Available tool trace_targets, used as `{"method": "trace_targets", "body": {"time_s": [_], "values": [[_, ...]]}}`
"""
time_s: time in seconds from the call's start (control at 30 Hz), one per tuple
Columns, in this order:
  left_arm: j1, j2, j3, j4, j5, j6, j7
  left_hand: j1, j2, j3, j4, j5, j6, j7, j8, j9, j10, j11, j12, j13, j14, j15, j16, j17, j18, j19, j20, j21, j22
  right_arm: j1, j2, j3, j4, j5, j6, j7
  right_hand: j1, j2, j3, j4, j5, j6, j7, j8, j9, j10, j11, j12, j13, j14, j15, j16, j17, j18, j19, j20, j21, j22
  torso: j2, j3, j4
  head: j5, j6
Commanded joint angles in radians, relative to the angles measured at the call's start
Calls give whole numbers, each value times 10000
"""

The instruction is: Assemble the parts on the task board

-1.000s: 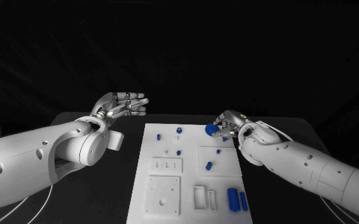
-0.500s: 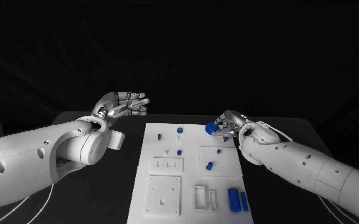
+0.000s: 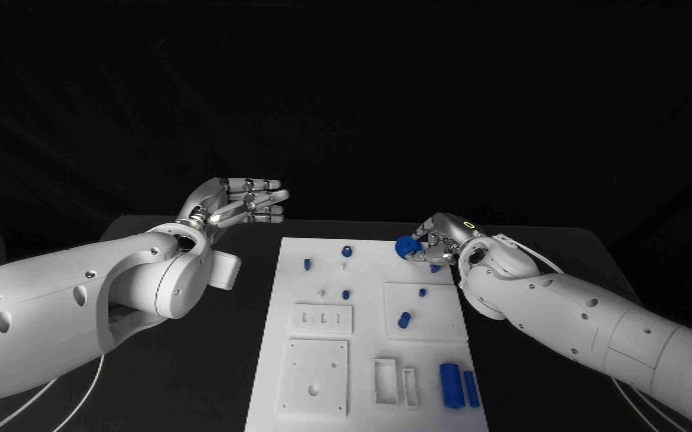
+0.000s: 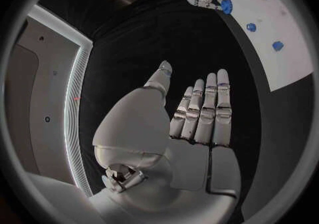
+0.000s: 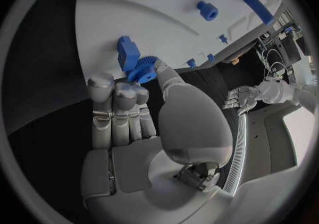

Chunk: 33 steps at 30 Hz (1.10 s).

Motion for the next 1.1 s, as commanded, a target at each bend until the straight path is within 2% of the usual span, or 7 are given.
{"method": "trace_targets", "body": {"time_s": [0.03, 0.43, 0.7, 1.1], "values": [[7, 14, 5, 9, -72, 151, 43, 44, 73, 10, -54, -25, 4, 18, 30, 9, -76, -8, 51, 13, -76, -1, -29, -6, -40, -85, -17, 36, -14, -10, 18, -2, 9, 5, -131, 85, -17, -11, -44, 25, 58, -67, 13, -8, 1, 25, 56, -13, -9, 60, 4, 48, 5, 120, 536, 49, -53, 807, -3, 5, -7, -1, 4], [-16, 65, 4, -62, -103, 161, 36, 44, 73, 10, -54, -25, 4, 18, 30, 9, -76, -8, 51, 13, -76, -1, -29, -6, -40, -85, -17, 36, -14, -9, 34, 19, 27, 90, -274, 76, -40, 44, 25, 128, 197, 62, -11, -8, 3, 82, 36, 58, 38, 72, -10, 99, 46, 129, 547, 39, 8, 823, 8, -5, -4, -30, -15], [-25, 70, 4, -85, -106, 159, 35, 43, 86, 10, -71, -24, -17, 23, 30, 8, -88, -4, 51, 13, -85, 2, -29, -7, -38, -98, -15, 48, -16, -9, 53, 132, 41, 249, -254, 74, -179, 52, -29, 300, 408, 115, -27, -10, 2, 137, 28, 149, 117, 84, -17, 203, 129, 132, 556, 33, 154, 857, -1, -1, 6, -29, -48], [-26, 68, 4, -92, -106, 151, 26, 43, 86, 10, -71, -24, -17, 23, 30, 8, -88, -4, 51, 13, -85, 2, -29, -7, -38, -98, -15, 48, -16, -6, 85, 194, 8, 345, -70, 75, -175, 97, -46, 416, 475, 190, -43, -7, 4, 168, 17, 195, 170, 83, -20, 270, 174, 124, 551, 31, 240, 869, -2, -1, 10, -18, -61]]}}
